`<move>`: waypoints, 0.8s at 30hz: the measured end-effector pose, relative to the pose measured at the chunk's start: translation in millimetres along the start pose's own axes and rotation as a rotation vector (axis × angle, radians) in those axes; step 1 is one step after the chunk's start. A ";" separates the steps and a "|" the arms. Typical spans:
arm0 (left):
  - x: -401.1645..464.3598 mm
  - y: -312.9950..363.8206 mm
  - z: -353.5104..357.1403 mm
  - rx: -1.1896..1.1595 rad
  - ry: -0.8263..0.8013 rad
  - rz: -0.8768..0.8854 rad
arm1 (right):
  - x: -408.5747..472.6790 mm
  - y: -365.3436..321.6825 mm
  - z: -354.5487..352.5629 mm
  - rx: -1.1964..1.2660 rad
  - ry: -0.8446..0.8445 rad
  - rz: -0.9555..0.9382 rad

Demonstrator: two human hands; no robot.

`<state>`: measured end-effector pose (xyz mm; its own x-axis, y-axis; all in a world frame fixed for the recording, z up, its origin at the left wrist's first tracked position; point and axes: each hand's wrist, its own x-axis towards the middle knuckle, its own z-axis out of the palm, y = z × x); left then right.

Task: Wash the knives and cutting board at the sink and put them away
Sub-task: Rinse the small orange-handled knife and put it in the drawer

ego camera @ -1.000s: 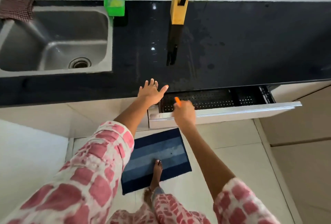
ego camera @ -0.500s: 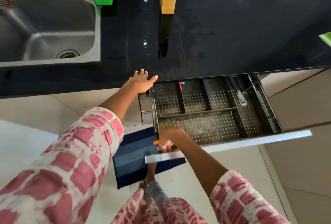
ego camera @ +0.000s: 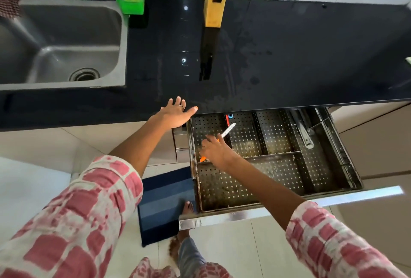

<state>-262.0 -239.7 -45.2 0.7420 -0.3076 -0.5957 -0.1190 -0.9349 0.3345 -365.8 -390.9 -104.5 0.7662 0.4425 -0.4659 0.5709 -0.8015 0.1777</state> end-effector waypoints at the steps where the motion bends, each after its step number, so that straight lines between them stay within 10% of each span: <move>1: -0.4 0.1 -0.5 0.002 -0.003 0.000 | -0.7 -1.1 4.3 -0.020 -0.006 -0.002; 16: 5.7 1.6 2.4 0.110 0.003 0.010 | 47.2 -1.3 52.9 0.272 -0.122 0.147; 24: -0.1 1.6 -0.2 0.090 -0.014 0.002 | 13.2 -26.1 16.3 1.038 -0.128 0.432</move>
<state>-262.2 -241.2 -44.5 0.7325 -0.3110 -0.6056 -0.1792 -0.9463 0.2692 -375.4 -370.8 -129.4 0.7699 0.0512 -0.6361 -0.3010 -0.8498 -0.4328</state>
